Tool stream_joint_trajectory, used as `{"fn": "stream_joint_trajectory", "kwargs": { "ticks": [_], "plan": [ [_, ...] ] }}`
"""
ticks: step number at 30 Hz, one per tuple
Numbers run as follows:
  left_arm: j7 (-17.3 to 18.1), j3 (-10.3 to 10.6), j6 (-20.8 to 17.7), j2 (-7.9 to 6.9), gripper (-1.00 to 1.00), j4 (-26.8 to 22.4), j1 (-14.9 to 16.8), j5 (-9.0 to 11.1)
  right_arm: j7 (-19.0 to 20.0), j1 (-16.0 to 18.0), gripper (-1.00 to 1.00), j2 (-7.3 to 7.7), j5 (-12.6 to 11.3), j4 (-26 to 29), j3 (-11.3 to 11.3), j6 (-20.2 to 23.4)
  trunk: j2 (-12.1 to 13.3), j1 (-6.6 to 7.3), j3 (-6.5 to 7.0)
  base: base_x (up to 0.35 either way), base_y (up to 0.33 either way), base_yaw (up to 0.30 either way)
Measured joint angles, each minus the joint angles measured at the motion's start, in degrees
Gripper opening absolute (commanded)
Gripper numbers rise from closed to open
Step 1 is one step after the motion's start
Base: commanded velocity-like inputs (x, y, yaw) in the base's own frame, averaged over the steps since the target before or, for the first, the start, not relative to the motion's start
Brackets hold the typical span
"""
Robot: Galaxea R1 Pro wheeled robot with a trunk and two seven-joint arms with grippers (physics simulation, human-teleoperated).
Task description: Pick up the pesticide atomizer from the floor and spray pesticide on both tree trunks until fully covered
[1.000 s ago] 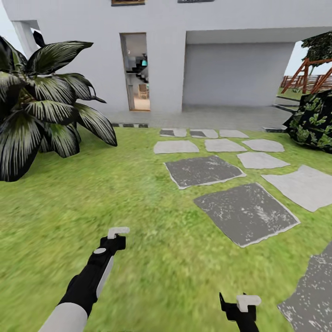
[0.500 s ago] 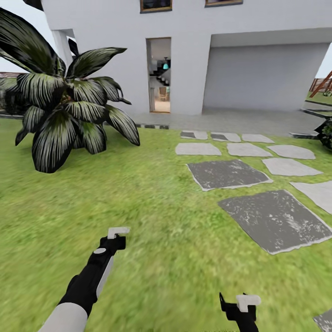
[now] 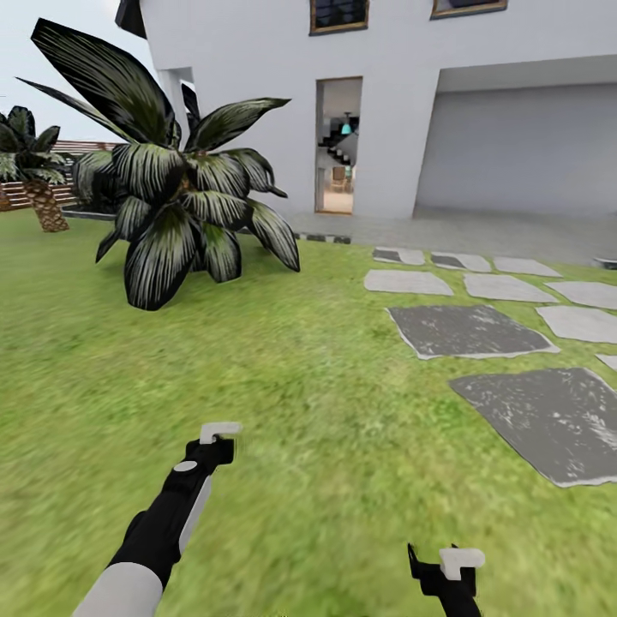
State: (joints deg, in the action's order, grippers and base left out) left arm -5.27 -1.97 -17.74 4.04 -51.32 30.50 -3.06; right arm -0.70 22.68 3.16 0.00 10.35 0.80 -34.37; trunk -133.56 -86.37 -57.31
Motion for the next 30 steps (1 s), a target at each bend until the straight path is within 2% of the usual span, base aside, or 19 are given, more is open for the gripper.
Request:
{"fn": "stream_joint_trajectory", "kwargs": {
  "ticks": [30],
  "plan": [
    [0.0,0.03,0.0,0.0,-1.0,0.0,0.0,0.0,0.0,0.0,1.0,0.0,0.0,-0.02,0.0,0.0,0.0,0.0,1.63,-0.001,0.001,0.227]
  ]
}}
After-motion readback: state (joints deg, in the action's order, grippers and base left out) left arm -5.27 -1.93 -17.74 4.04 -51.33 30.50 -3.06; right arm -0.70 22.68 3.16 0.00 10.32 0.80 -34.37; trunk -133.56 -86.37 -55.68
